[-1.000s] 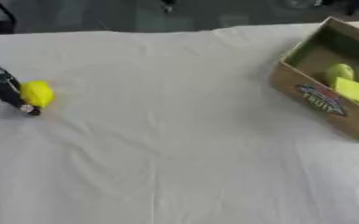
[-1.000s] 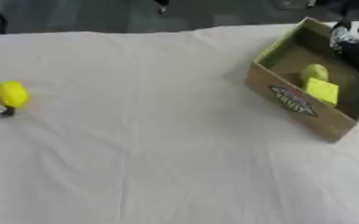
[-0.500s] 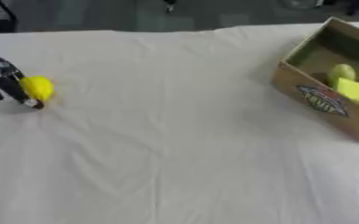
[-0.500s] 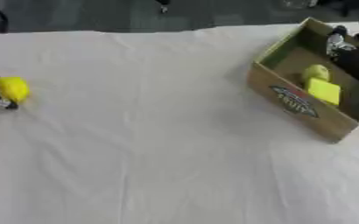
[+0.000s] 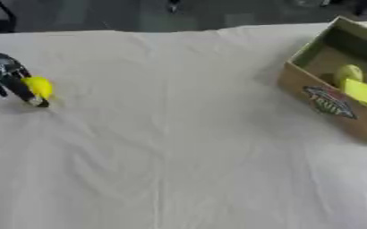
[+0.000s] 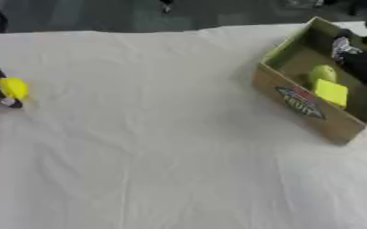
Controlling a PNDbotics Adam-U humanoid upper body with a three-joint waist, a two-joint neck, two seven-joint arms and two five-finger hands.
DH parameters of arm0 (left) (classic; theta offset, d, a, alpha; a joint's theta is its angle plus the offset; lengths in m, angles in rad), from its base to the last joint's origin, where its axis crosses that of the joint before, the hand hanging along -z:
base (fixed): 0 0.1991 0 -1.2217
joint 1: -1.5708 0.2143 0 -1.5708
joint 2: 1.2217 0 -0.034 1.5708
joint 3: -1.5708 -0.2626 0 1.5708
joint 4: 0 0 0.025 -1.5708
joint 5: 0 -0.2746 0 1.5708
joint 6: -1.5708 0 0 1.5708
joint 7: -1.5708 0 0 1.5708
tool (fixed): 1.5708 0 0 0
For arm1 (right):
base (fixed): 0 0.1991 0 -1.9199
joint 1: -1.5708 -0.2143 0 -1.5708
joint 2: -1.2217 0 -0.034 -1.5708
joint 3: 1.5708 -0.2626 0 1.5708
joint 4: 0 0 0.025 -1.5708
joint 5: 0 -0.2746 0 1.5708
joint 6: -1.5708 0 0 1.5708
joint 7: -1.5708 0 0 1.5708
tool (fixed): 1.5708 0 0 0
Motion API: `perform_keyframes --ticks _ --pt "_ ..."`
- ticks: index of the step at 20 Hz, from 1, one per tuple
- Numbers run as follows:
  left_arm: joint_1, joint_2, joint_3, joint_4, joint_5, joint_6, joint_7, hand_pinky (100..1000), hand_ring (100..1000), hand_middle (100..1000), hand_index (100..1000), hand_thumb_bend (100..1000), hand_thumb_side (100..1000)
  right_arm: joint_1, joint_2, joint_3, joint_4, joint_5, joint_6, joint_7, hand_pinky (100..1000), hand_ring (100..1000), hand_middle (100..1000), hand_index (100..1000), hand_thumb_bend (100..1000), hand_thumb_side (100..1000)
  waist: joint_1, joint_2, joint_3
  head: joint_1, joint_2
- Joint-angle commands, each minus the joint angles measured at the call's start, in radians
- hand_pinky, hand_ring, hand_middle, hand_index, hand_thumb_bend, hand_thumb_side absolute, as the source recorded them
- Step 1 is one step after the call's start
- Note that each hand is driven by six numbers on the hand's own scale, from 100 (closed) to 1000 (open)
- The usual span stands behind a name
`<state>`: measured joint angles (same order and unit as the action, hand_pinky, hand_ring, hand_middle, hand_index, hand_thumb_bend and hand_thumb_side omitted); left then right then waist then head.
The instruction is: Pick up the objects with one hand, pass them to the other hand, and then place them into the box on the other side of the table.
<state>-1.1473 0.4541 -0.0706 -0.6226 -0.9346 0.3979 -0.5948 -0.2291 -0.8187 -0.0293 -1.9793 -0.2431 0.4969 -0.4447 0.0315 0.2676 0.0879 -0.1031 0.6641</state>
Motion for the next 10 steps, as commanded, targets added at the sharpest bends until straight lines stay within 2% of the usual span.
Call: perform_keyframes --ticks 1,10 --pt "-0.028 0.009 0.01 -0.007 -0.021 0.005 0.002 673 715 660 743 560 100 -0.011 -0.018 -0.007 -0.021 -0.001 0.002 0.002 1000 887 906 997 100 387 -0.001 -0.014 -0.001 0.003 -0.011" --pt "-0.03 0.01 0.011 0.001 -0.065 0.025 -0.013 663 696 647 701 434 100 -0.003 -0.018 -0.011 -0.021 0.0 -0.002 0.005 1000 890 907 998 100 385 -0.001 -0.017 0.004 0.005 -0.007"
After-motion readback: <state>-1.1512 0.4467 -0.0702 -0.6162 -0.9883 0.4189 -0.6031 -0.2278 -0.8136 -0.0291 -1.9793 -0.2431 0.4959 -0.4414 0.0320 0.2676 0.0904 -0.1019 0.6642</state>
